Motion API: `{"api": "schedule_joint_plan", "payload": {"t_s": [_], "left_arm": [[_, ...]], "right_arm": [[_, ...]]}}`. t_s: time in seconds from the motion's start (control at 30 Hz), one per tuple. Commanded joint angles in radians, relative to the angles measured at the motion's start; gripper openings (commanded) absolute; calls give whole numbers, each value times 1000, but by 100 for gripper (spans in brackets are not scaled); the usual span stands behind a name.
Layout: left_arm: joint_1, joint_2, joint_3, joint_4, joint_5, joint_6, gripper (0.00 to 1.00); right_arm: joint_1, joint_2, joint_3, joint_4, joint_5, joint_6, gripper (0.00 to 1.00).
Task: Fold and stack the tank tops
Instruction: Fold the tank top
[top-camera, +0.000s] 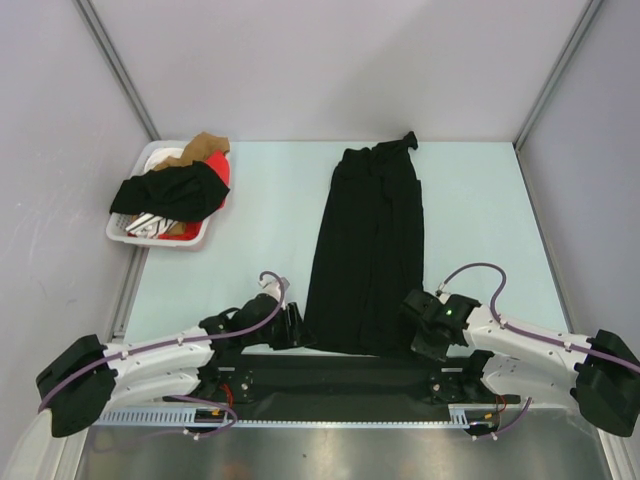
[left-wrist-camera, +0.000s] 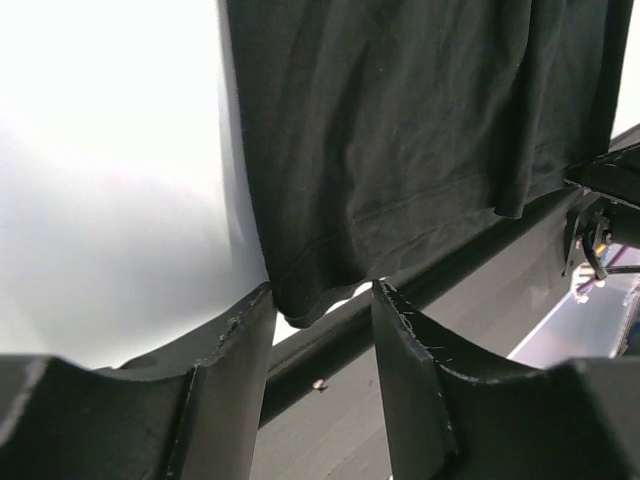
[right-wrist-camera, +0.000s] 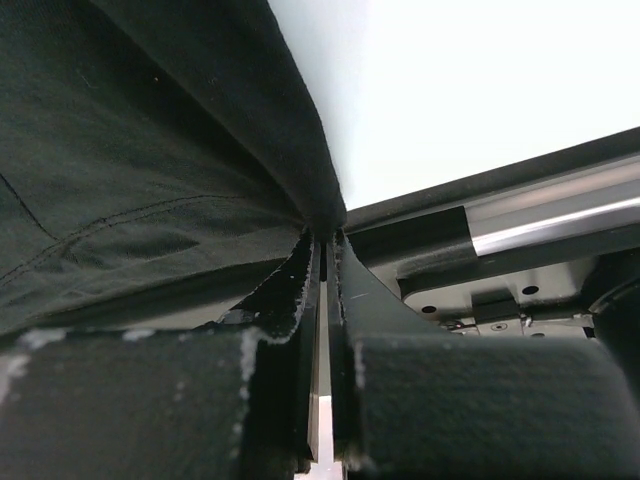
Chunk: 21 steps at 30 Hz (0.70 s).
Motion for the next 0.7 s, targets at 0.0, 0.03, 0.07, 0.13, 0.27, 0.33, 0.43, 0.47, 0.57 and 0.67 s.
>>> {"api": "schedule_joint_plan", "payload": {"t_s": [0.0,0.03,0.07,0.13,0.27,0.33,0.43,0.47,0.57,0.67], "left_arm": [[-25,73,-60,-228,-29,7,52],[-36,76,-60,-235,-34,-2,52],[-42,75,-60,-242,-43,-9,54],[-56,67,-59,-273,-55,-22,54],[-59,56,-39,-327,-101,-27,50],[-61,56,-34,-336,-101,-25,35],[-64,44,-34,-350,-105,-22,2],[-64,41,-36,-351,-108,-22,0],[-65,13,-16,-367,-121,-15,0],[-64,-7,21,-413,-135,-7,0]], "right_arm": [[12,-9,20,-60,39,32,2],[18,-9,23,-66,42,33,1],[22,-14,25,-72,47,38,1],[27,-18,28,-78,52,49,0],[39,-23,25,-80,59,60,0],[41,-26,31,-84,59,63,0],[51,-41,37,-100,61,70,0],[61,-44,38,-106,61,75,0],[82,-55,37,-117,64,102,0],[102,-50,40,-120,67,122,0]]}}
